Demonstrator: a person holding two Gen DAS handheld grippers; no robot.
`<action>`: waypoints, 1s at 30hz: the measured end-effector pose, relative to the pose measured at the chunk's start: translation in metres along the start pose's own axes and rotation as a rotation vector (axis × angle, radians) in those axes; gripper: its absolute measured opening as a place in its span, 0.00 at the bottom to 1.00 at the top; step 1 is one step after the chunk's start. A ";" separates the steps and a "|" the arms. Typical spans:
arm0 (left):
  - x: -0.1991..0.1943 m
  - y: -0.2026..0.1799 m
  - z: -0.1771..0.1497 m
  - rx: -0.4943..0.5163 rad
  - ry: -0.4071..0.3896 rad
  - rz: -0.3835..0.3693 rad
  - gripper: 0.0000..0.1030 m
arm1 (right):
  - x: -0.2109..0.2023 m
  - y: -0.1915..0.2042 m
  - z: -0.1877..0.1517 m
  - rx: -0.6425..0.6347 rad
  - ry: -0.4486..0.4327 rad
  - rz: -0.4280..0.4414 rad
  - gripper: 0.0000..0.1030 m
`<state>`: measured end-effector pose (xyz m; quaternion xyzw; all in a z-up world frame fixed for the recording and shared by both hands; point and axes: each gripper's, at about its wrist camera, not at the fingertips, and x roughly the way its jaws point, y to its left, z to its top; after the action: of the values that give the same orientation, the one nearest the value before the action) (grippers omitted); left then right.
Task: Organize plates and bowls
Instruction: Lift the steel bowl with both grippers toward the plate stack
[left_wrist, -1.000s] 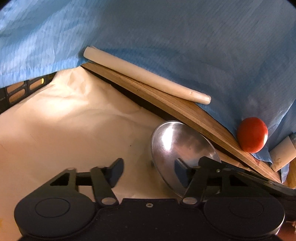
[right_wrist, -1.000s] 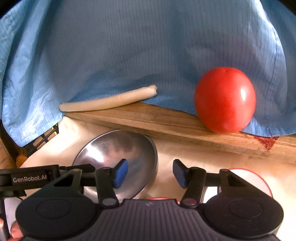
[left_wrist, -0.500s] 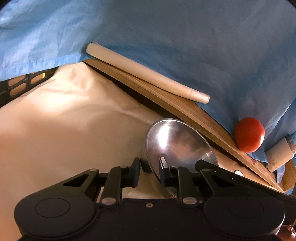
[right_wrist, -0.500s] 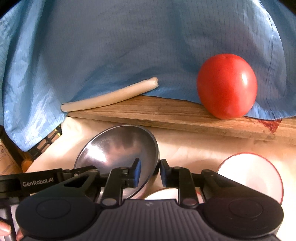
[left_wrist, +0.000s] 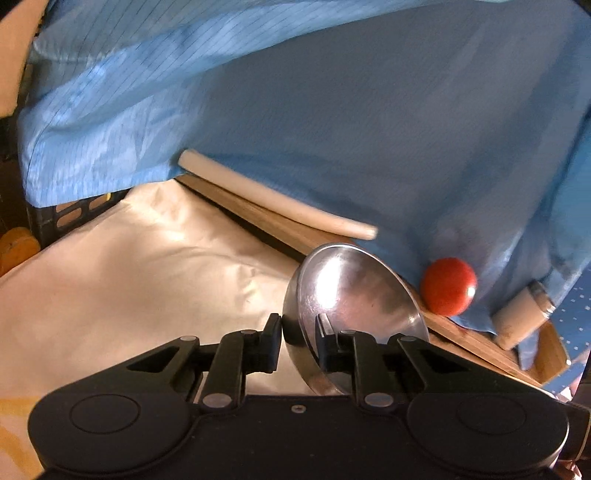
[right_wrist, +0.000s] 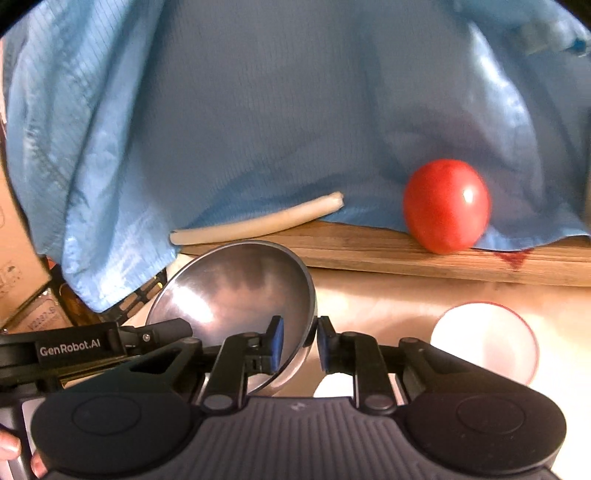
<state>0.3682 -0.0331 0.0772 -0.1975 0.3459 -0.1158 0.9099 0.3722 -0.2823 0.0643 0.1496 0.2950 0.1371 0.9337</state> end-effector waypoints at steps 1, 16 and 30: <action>-0.003 -0.004 -0.003 0.002 0.001 -0.010 0.20 | -0.007 -0.003 -0.002 0.004 -0.006 -0.002 0.22; -0.038 -0.070 -0.089 0.092 0.099 -0.193 0.20 | -0.131 -0.053 -0.070 0.039 -0.041 -0.141 0.25; -0.039 -0.107 -0.155 0.210 0.246 -0.235 0.21 | -0.183 -0.089 -0.139 0.110 0.014 -0.224 0.26</action>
<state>0.2269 -0.1588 0.0417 -0.1247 0.4152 -0.2799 0.8566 0.1606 -0.3993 0.0173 0.1656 0.3237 0.0168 0.9314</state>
